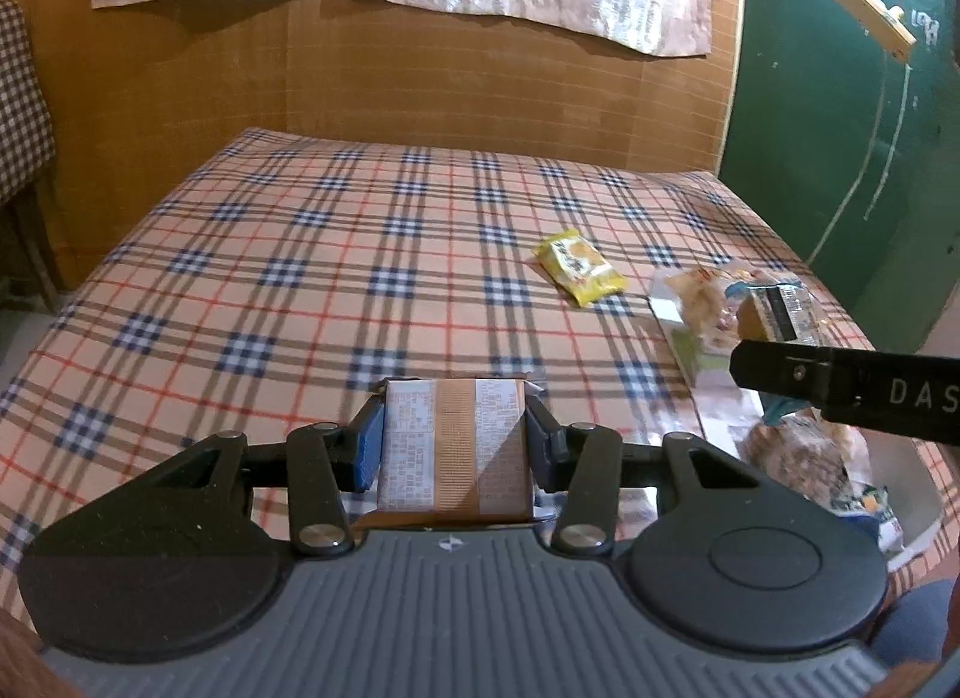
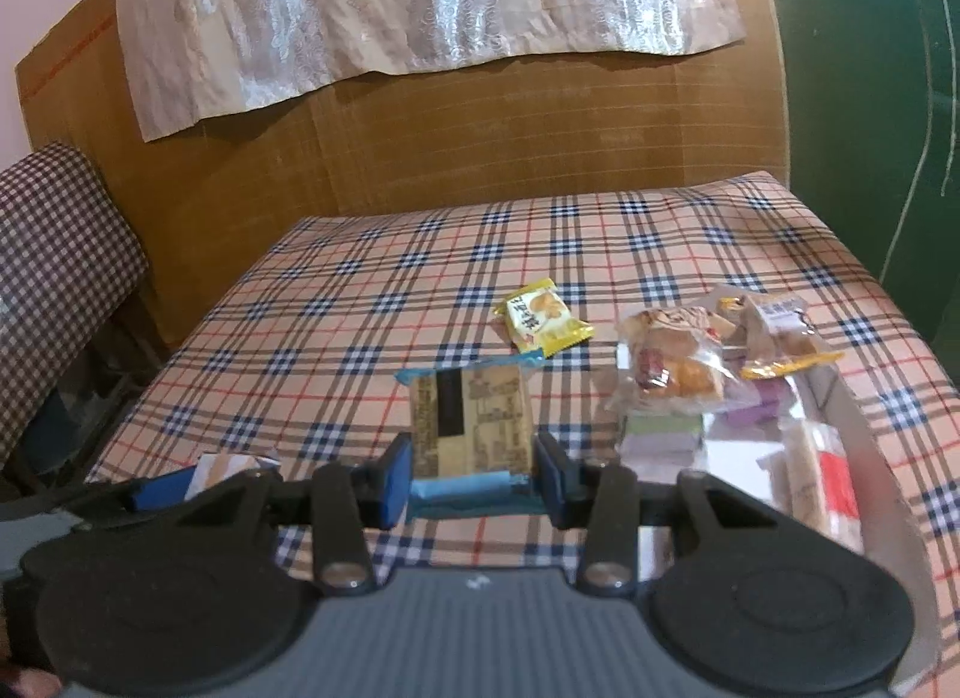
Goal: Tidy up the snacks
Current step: 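Carry the square cake and blue biscuit pack over the white box with both tools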
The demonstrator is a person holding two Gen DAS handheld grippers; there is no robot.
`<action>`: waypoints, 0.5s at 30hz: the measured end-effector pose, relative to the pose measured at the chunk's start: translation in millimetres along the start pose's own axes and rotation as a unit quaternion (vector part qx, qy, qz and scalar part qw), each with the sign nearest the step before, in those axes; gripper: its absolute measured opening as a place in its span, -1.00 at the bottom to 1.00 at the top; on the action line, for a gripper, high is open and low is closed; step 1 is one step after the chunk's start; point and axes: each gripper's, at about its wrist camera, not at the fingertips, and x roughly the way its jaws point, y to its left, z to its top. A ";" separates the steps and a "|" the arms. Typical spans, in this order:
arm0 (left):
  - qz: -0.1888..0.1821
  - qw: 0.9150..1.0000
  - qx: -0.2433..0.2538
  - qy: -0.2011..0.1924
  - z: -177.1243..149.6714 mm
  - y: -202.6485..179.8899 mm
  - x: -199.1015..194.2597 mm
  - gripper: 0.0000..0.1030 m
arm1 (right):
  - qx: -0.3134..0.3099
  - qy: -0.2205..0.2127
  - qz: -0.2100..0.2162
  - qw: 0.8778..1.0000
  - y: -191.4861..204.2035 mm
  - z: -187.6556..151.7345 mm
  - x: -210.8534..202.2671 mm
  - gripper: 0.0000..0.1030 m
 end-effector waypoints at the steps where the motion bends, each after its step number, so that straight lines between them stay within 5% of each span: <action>1: -0.004 1.000 -0.001 0.002 -2.0 -1.8 -2.3 0.11 | -0.001 0.001 -0.001 1.000 -1.5 -2.0 -2.9 -0.20; 15: -0.056 0.998 0.025 0.000 -10.5 -42.2 -19.8 0.11 | 0.016 -0.013 -0.020 1.000 -26.0 -17.5 -37.3 -0.20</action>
